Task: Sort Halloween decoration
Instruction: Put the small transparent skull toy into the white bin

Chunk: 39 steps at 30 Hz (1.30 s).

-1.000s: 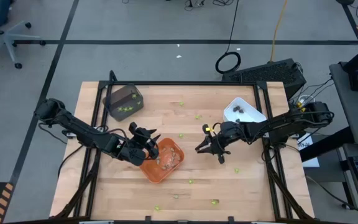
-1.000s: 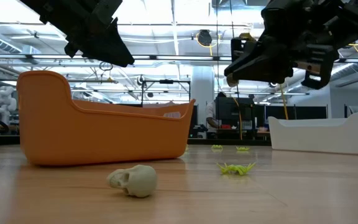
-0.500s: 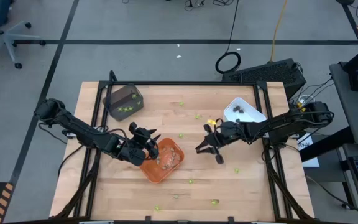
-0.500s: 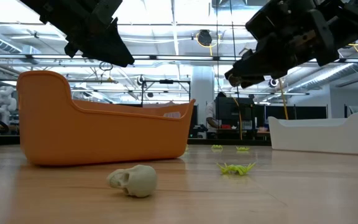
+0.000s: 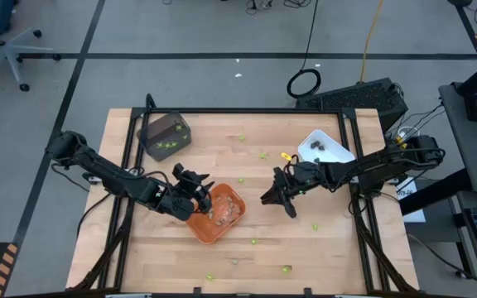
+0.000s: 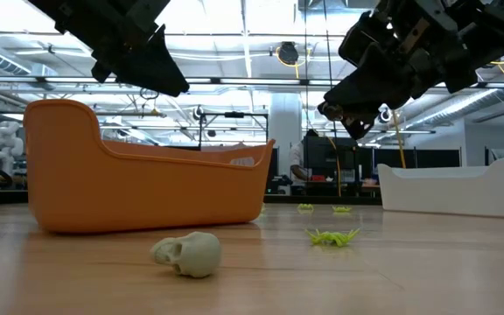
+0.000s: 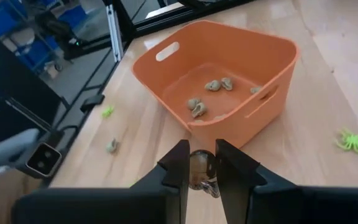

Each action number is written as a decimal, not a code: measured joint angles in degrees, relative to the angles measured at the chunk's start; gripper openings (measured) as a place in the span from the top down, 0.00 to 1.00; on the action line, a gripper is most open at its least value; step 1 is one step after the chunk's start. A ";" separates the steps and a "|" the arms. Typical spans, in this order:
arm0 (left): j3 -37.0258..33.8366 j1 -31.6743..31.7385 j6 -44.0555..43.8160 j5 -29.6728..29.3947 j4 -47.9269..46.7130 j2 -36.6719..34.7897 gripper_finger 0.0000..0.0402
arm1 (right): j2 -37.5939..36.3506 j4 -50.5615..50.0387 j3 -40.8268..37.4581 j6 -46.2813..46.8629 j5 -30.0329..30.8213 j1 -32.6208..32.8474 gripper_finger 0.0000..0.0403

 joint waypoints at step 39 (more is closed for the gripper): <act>0.02 1.95 0.20 1.78 2.89 0.52 0.66 | -26.76 -53.48 0.00 0.36 23.89 -5.61 0.97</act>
